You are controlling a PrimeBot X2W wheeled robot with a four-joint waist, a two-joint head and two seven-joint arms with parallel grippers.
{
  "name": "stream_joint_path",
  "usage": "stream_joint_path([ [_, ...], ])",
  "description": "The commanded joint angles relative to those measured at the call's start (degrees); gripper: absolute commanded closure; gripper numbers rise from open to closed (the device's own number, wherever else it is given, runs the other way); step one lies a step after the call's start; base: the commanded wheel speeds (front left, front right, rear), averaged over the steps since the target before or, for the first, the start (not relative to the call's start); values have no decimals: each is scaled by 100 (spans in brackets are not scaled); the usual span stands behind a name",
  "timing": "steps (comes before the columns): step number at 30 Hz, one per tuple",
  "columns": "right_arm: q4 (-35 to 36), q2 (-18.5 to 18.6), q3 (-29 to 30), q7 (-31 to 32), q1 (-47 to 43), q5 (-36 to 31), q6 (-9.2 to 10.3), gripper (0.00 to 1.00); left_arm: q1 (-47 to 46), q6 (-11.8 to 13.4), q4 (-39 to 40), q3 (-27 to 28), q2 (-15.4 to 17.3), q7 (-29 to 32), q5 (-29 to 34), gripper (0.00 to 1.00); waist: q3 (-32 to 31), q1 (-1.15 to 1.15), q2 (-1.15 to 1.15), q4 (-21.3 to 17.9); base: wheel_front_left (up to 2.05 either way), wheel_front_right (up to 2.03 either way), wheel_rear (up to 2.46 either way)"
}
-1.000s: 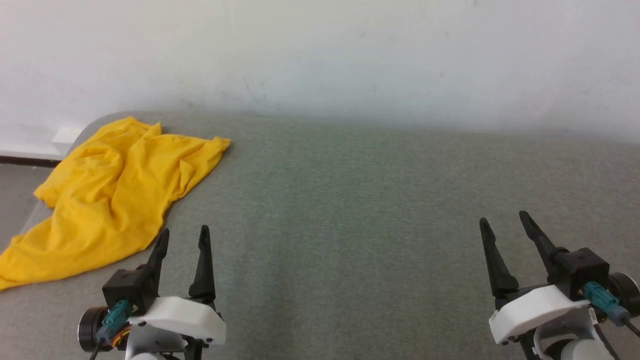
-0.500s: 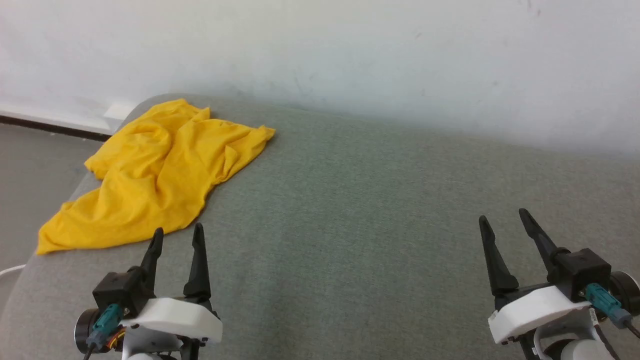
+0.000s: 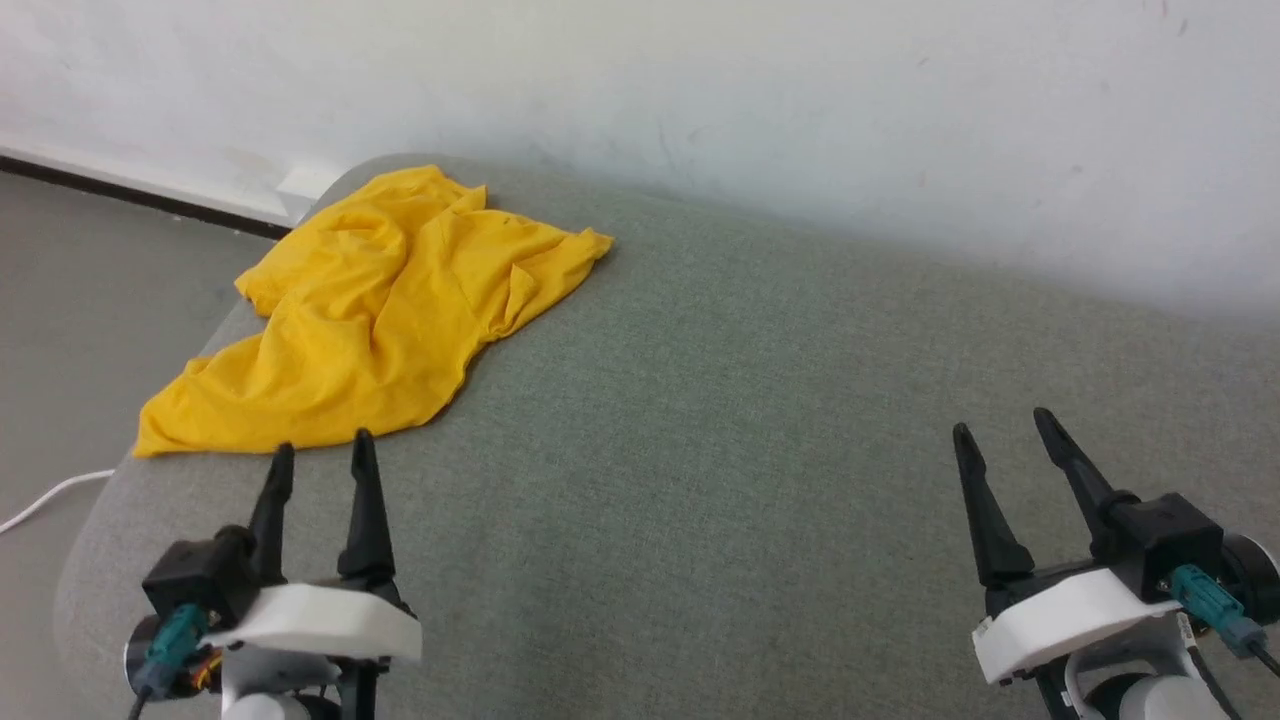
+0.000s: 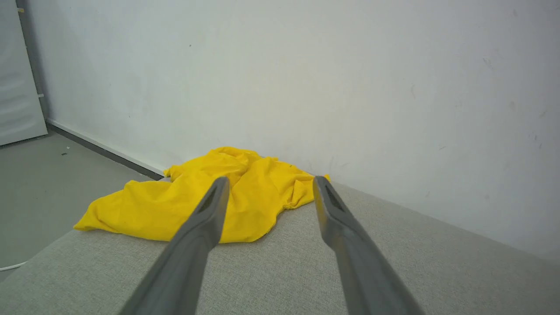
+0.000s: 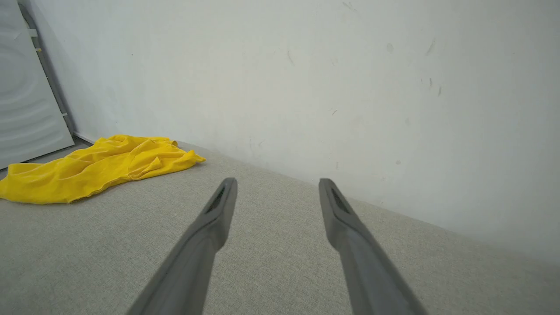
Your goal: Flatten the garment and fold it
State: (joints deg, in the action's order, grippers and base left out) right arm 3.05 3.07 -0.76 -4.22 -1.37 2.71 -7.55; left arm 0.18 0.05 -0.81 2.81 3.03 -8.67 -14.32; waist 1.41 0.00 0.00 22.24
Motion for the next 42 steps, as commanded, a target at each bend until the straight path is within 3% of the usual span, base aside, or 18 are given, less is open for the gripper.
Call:
stream_joint_path([
  [1,52,-11,-20,-25,60,18,4,0,-187,12,31,61,-9,-63,-59,0,107,0,0,33,0,0,0],
  [13,498,127,-149,342,473,-252,5,0,-1778,-199,248,948,4,-207,-64,0,1025,0,0,-84,0,0,0],
  [18,701,293,-193,462,715,-250,5,0,-2767,-386,-71,1255,291,-266,11,0,1498,0,0,-216,0,0,0],
  [22,821,386,-227,522,890,-241,5,0,-3522,-509,-1008,1232,776,-201,-85,0,1848,0,0,-324,0,0,0],
  [30,1004,528,-359,610,1201,-223,6,0,-4662,-633,-3281,963,1578,829,-440,0,2450,0,0,-528,0,0,0],
  [35,1087,601,-450,599,1405,-206,6,0,-5049,-673,-4603,900,1843,1674,-817,0,2751,0,0,-665,0,0,0],
  [42,1125,683,-501,560,1530,-131,6,0,-5316,-715,-5738,470,2046,2778,-1252,0,3017,0,0,-738,0,0,0],
])
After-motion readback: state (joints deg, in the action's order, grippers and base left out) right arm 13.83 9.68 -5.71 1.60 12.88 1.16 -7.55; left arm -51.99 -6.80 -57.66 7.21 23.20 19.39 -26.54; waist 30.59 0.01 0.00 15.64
